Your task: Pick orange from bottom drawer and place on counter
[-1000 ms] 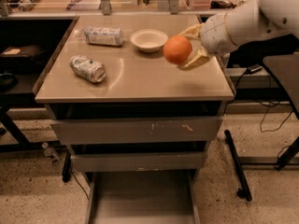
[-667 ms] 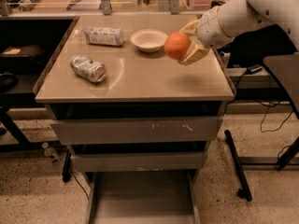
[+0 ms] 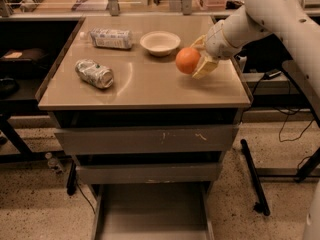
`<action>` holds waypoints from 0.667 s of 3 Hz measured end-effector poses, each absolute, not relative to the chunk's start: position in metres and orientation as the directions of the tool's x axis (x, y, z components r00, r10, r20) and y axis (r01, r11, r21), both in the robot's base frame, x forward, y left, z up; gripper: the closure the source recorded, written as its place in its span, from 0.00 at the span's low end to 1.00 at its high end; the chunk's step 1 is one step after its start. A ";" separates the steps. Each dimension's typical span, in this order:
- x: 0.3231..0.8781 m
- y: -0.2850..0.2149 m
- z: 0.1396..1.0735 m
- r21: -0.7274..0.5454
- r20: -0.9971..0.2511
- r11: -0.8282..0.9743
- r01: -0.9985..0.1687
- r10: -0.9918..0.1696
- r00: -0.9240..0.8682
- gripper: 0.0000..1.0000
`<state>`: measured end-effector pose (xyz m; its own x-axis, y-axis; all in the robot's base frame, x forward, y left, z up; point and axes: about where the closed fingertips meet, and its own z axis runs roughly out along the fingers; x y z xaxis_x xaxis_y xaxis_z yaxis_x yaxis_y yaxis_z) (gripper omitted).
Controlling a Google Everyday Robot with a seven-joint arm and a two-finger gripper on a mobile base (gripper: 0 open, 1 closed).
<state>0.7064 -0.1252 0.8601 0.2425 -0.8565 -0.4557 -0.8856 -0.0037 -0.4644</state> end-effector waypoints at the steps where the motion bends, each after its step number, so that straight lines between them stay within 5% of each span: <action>1: 0.709 -0.121 0.838 -0.426 -0.467 -0.018 -0.905 -0.852 0.237 1.00; 2: 0.709 -0.121 0.837 -0.425 -0.467 -0.018 -0.905 -0.852 0.237 0.80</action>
Offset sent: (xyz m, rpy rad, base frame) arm 0.0025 0.0034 -0.0184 0.0010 0.0355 0.0135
